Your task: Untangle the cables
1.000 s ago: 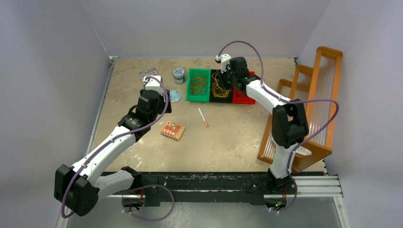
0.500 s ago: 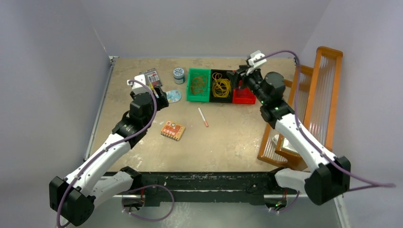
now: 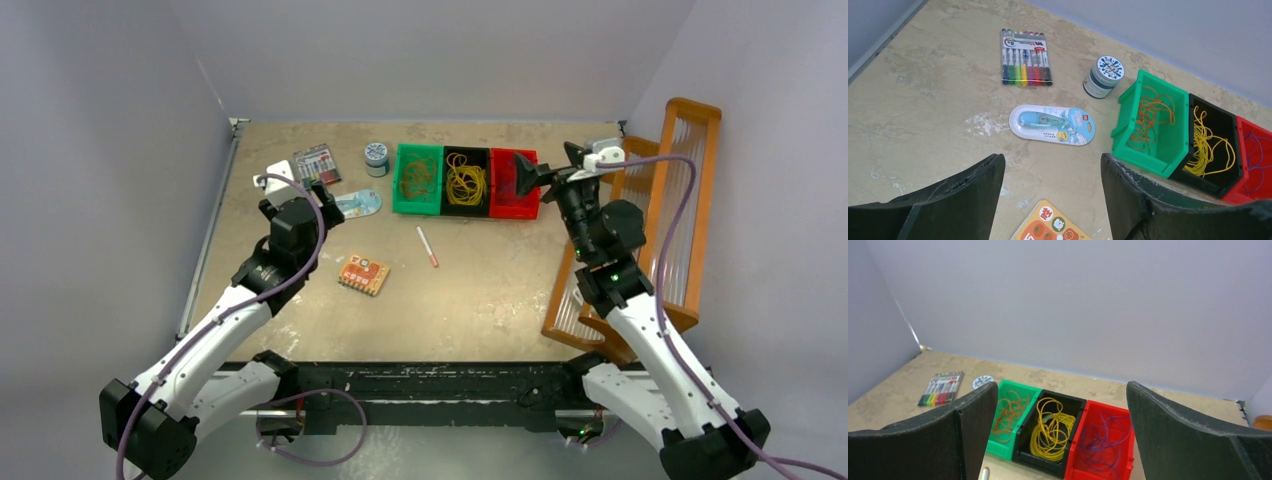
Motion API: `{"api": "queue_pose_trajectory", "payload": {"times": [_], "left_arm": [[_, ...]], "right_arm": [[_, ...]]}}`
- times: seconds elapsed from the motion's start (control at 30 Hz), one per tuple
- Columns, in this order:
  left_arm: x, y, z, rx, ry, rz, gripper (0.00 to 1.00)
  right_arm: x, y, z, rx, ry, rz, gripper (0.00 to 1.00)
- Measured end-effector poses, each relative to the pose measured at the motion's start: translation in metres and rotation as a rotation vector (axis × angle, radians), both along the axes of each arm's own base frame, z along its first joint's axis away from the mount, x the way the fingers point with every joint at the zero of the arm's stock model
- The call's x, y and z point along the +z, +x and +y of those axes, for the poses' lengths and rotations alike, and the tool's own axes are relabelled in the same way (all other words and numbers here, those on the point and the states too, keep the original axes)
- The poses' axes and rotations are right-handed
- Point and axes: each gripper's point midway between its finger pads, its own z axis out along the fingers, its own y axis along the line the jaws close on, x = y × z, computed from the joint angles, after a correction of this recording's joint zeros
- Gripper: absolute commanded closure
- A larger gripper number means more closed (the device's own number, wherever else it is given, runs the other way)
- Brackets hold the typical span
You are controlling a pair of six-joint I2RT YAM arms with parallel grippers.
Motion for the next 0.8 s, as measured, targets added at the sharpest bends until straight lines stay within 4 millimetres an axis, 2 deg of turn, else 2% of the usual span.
{"api": "queue_pose_trajectory", "payload": {"times": [0.2, 0.4, 0.57, 0.8], "left_arm": [[0.011, -0.007, 0.011, 0.028, 0.018, -0.029, 0.29], [0.022, -0.015, 0.022, 0.051, 0.054, -0.053, 0.28], [0.028, -0.02, 0.031, 0.076, 0.076, -0.067, 0.26], [0.029, -0.024, 0.035, 0.081, 0.093, -0.066, 0.24]], "right_arm": [[0.023, -0.028, -0.028, -0.087, 0.06, -0.088, 0.01], [0.028, -0.047, -0.05, -0.165, 0.088, -0.149, 0.01], [0.029, -0.05, -0.058, -0.201, 0.084, -0.162, 0.01], [0.019, -0.043, -0.06, -0.223, 0.07, -0.137, 0.01]]}}
